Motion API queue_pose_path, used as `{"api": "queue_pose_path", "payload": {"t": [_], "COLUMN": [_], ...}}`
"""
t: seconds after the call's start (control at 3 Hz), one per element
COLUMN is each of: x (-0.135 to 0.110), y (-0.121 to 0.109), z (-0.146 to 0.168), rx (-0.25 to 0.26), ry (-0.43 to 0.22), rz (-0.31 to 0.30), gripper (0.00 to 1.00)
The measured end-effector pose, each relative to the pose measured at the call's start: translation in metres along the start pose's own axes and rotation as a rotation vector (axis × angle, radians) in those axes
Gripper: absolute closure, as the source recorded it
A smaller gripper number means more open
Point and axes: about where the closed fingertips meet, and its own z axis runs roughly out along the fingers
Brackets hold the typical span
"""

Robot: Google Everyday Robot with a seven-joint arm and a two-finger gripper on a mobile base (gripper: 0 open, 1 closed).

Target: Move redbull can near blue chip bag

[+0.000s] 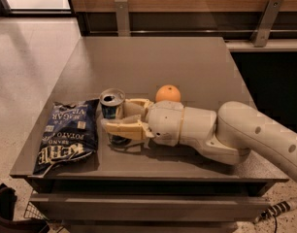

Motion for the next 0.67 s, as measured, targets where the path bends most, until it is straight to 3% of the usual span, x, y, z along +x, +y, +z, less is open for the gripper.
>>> {"api": "queue_pose_path", "payload": {"t": [0.33, 0.67], "x": [-0.0004, -0.001], "y": [0.0005, 0.0017], "z": [0.0006, 0.0021], "rx": [-0.001, -0.005], "ry": [0.0, 0.0], "rz": [0.0, -0.002], "gripper": [0.22, 0.01]}}
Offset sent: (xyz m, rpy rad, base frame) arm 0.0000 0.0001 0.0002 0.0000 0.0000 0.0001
